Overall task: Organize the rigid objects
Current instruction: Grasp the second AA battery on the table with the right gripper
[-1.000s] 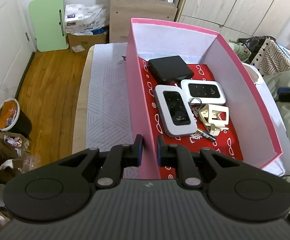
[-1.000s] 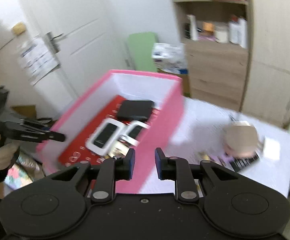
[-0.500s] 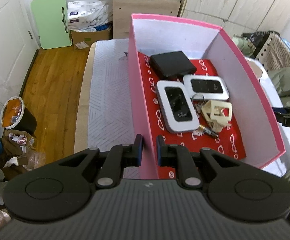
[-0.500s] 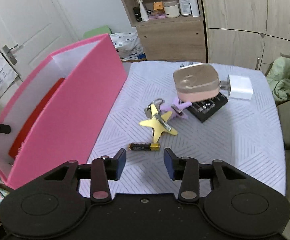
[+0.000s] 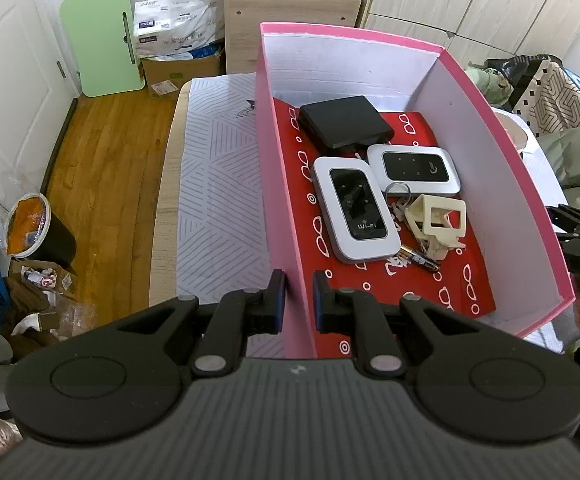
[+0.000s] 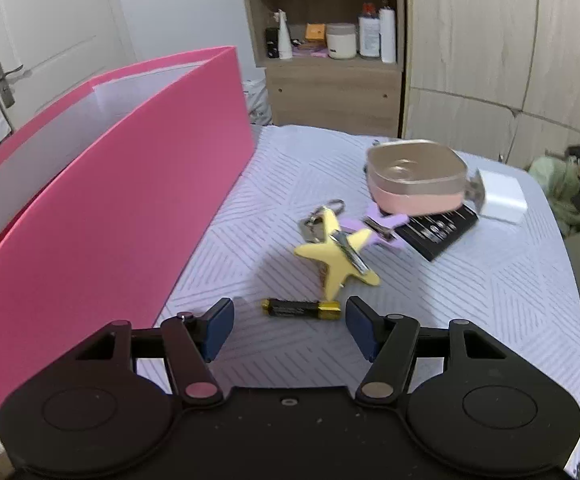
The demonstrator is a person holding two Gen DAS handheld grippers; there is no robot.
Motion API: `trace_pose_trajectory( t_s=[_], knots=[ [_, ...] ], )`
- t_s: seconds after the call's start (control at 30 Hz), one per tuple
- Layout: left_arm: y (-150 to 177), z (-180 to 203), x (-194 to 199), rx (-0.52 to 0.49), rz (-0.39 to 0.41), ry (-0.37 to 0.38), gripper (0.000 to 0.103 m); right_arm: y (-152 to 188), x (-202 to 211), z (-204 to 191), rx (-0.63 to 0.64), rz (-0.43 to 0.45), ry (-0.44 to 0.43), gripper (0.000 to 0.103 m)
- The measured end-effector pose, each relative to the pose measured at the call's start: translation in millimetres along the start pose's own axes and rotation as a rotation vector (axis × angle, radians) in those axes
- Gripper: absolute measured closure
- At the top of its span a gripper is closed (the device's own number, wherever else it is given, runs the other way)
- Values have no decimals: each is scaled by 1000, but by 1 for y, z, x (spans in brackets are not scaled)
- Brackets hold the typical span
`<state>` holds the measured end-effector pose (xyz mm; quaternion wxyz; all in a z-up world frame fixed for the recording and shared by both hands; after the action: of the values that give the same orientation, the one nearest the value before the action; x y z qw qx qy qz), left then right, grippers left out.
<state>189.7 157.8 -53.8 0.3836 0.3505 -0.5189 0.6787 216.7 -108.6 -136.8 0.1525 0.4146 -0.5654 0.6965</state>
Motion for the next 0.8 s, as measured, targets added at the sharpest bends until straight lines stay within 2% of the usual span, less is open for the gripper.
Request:
trace_pose_trajectory(
  t_s=[0.17, 0.23, 0.27, 0.37, 0.47, 0.57, 0.67, 0.8],
  knots=[
    [0, -1, -1, -1, -1, 3, 90, 1, -2, -3, 33, 5, 51, 37],
    [-1, -2, -2, 7, -5, 11, 90, 1, 0, -2, 36, 5, 55, 44],
    [-2, -3, -2, 10, -6, 14, 90, 1, 0, 0, 40, 5, 58, 52],
    [-2, -3, -2, 3, -2, 11, 90, 0, 3, 9, 15, 0, 33, 55],
    [-2, -4, -4, 11, -2, 17, 90, 2, 8, 14, -33, 2, -38, 55],
    [-2, -3, -3, 20, 1, 12, 90, -4, 25, 14, -79, 48, -104, 55],
    [0, 1, 1, 5, 22, -4, 90, -18, 46, 5, -42, 110, -95, 55],
    [1, 1, 2, 9, 28, -5, 92, -45, 80, -15, 32, 218, -140, 55]
  ],
)
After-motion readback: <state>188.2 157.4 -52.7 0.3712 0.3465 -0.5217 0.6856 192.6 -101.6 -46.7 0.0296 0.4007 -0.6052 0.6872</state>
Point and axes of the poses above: each gripper's, at about its wrist camera, not at the fingertips, and x roughly against the way its jaws point, z to its right, y to its underside, the point moved 5 cm from there along -x, roughly the way its jaws point, and after that the axes turned 11 degrees about x, right-handed, at the moved point
